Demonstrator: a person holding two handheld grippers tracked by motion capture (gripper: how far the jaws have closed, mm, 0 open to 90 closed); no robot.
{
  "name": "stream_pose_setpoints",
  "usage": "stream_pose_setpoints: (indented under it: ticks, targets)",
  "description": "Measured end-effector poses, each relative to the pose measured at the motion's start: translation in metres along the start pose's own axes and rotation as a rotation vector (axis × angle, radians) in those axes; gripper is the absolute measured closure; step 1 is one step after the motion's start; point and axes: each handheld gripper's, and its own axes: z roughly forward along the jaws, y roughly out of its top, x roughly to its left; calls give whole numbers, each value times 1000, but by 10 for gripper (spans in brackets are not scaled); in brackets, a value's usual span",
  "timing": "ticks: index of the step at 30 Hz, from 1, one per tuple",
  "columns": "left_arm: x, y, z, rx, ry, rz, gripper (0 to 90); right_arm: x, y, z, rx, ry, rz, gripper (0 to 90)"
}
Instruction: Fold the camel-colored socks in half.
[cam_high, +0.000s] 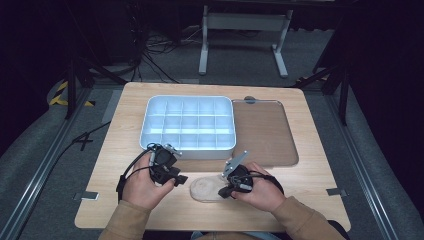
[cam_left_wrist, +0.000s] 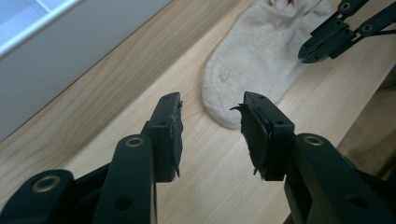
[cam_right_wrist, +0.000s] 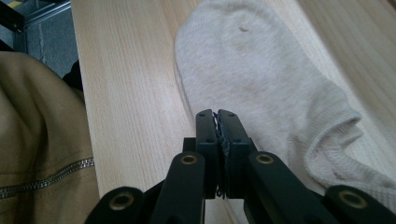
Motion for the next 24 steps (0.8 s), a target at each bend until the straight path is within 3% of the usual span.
stream_pose_setpoints:
  ticks: [13, 19, 24]
  targets:
    - [0, 0, 15, 31, -1, -14, 601, 2, -2, 13, 53, -29, -13, 893]
    - [-2, 0, 29, 72, 3, -44, 618, 2, -2, 14, 59, -30, -11, 893]
    - [-3, 0, 37, 62, 5, -78, 611, 3, -2, 14, 59, -33, -19, 893]
